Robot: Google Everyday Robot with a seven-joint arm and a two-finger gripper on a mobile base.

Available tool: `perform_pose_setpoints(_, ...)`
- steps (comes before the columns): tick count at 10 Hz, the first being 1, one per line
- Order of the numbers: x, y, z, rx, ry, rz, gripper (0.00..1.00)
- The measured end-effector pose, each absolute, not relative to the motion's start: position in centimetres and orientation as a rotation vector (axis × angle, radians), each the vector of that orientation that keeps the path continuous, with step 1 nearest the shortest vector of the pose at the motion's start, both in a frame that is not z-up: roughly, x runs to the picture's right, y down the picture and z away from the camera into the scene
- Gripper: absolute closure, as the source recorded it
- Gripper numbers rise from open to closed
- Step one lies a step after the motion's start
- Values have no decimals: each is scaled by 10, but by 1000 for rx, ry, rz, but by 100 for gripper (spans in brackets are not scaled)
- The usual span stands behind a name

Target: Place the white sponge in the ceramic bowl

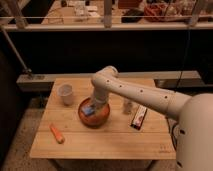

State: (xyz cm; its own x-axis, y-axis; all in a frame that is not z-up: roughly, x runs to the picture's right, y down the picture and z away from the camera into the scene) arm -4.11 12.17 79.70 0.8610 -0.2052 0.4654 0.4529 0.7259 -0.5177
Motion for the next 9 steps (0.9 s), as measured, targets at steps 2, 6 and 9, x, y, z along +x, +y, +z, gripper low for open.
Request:
perform_pose_setpoints(2, -43, 121, 799, -667, -401, -375, 59)
perform_pose_setpoints(6, -45, 120, 803, -666, -407, -379, 78)
perform_pose_setpoints(9, -46, 119, 805, -667, -411, -382, 80)
